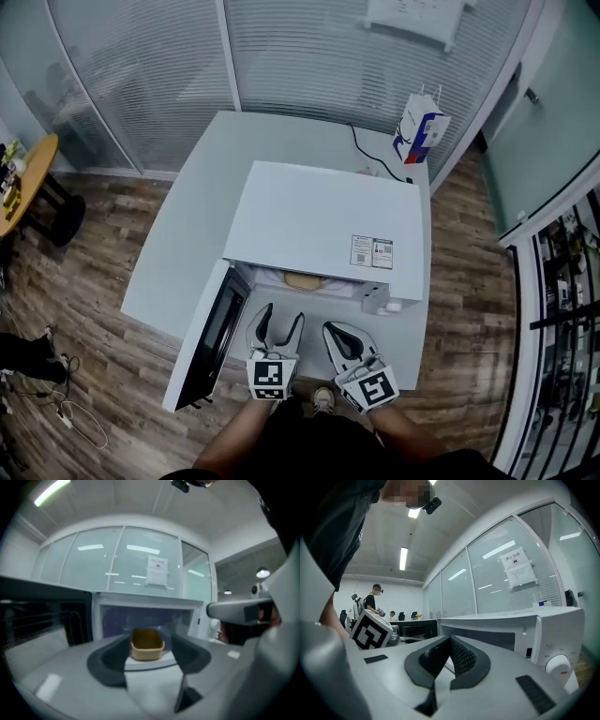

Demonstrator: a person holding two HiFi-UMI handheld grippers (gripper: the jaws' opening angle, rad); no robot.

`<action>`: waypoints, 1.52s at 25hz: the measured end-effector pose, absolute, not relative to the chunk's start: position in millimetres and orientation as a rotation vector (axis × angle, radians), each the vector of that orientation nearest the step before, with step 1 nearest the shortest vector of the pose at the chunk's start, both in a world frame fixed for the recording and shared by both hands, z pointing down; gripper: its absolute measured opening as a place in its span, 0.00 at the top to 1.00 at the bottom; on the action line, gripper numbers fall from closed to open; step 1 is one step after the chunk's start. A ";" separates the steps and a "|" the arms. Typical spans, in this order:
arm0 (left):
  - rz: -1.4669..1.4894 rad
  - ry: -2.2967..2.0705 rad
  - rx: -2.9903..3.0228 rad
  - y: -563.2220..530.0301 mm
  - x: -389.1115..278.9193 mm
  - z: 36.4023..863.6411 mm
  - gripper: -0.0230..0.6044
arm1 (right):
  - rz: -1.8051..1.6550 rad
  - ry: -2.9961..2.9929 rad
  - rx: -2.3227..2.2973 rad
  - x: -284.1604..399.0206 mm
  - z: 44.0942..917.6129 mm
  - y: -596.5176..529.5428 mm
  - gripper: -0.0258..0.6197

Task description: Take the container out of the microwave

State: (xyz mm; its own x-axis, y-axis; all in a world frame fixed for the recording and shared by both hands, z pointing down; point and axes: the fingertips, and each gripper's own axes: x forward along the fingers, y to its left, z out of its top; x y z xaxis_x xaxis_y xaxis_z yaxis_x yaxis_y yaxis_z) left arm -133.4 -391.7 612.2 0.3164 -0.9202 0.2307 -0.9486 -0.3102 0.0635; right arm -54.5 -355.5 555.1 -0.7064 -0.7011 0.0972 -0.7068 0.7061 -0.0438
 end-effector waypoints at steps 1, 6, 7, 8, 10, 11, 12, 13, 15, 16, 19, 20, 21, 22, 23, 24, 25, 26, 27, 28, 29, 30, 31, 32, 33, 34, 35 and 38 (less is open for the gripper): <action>0.224 -1.716 2.380 -397.0 -131.5 618.1 0.50 | 0.128 -2.823 1.181 -53.1 559.2 -358.5 0.96; 0.288 -1.673 2.345 -421.8 -117.7 649.6 0.22 | 0.170 -2.784 1.222 -48.2 574.3 -367.3 0.96; 0.300 -1.666 2.338 -426.6 -115.1 655.5 0.20 | 0.180 -2.778 1.230 -46.8 577.3 -368.6 0.96; 0.310 -1.663 2.331 -432.0 -112.9 661.0 0.18 | 0.187 -2.771 1.237 -45.3 580.5 -370.3 0.96; 0.336 -1.662 2.321 -443.6 -109.3 671.8 0.16 | 0.196 -2.757 1.246 -42.4 587.0 -374.0 0.96; 0.352 -1.662 2.319 -449.2 -107.8 676.7 0.16 | 0.200 -2.750 1.252 -41.1 589.6 -375.3 0.96; 0.368 -1.664 2.320 -454.3 -106.3 681.0 0.15 | 0.206 -2.743 1.258 -39.9 591.7 -376.2 0.96; 0.384 -1.668 2.322 -458.9 -104.8 684.7 0.15 | 0.214 -2.737 1.265 -38.7 593.7 -376.7 0.96; 0.415 -1.685 2.326 -467.5 -102.5 691.0 0.15 | 0.232 -2.725 1.279 -36.1 597.8 -377.2 0.96; 0.426 -1.695 2.323 -471.8 -101.9 693.8 0.15 | 0.241 -2.721 1.287 -34.8 599.9 -377.8 0.96; 0.441 -1.718 2.303 -484.1 -101.7 700.6 0.15 | 0.261 -2.717 1.310 -32.1 604.6 -379.5 0.96; 0.449 -1.717 2.302 -487.5 -101.0 703.0 0.15 | 0.266 -2.715 1.315 -31.5 606.0 -379.8 0.96; 0.461 -1.711 2.307 -490.4 -99.7 705.7 0.15 | 0.272 -2.713 1.318 -31.1 607.5 -380.1 0.96; 0.475 -1.698 2.315 -492.7 -97.9 708.6 0.15 | 0.276 -2.712 1.321 -30.8 608.8 -380.4 0.96; 0.487 -1.684 2.323 -494.2 -96.1 711.3 0.15 | 0.280 -2.711 1.325 -30.5 610.0 -380.6 0.96; 0.498 -1.674 2.330 -495.1 -94.8 713.6 0.15 | 0.282 -2.710 1.328 -30.3 611.1 -380.7 0.96; 0.506 -1.671 2.335 -495.9 -94.4 715.2 0.15 | 0.283 -2.710 1.332 -30.2 612.2 -381.0 0.96; 0.509 -1.678 2.337 -496.7 -95.1 715.8 0.15 | 0.285 -2.708 1.335 -30.0 613.4 -381.3 0.96; 0.508 -1.690 2.338 -497.4 -96.4 715.6 0.16 | 0.286 -2.706 1.338 -29.7 614.5 -381.7 0.96; 0.505 -1.702 2.340 -497.9 -97.4 715.0 0.20 | 0.286 -2.703 1.341 -29.1 615.3 -381.9 0.96; 0.503 -1.710 2.343 -498.0 -97.8 714.2 0.21 | 0.286 -2.701 1.343 -28.2 615.9 -381.7 0.96; 0.501 -1.715 2.348 -497.6 -97.5 713.1 0.22 | 0.286 -2.700 1.345 -27.3 616.4 -381.3 0.96; 0.500 -1.719 2.353 -496.7 -97.2 711.7 0.23 | 0.286 -2.699 1.346 -26.5 616.8 -380.6 0.96; 0.500 -1.724 2.358 -495.3 -97.1 709.8 0.23 | 0.286 -2.698 1.348 -25.8 616.9 -379.7 0.96; 0.498 -1.729 2.363 -493.5 -97.0 707.5 0.23 | 0.285 -2.697 1.349 -25.3 616.5 -378.8 0.96; 0.494 -1.733 2.367 -491.3 -96.8 705.0 0.23 | 0.282 -2.699 1.352 -24.8 615.3 -377.9 0.96; 0.490 -1.735 2.370 -488.5 -96.7 702.5 0.23 | 0.279 -2.701 1.354 -24.4 613.6 -376.8 0.96; 0.483 -1.736 2.374 -477.0 -96.5 695.2 0.23 | 0.267 -2.709 1.355 -24.5 607.8 -371.4 0.96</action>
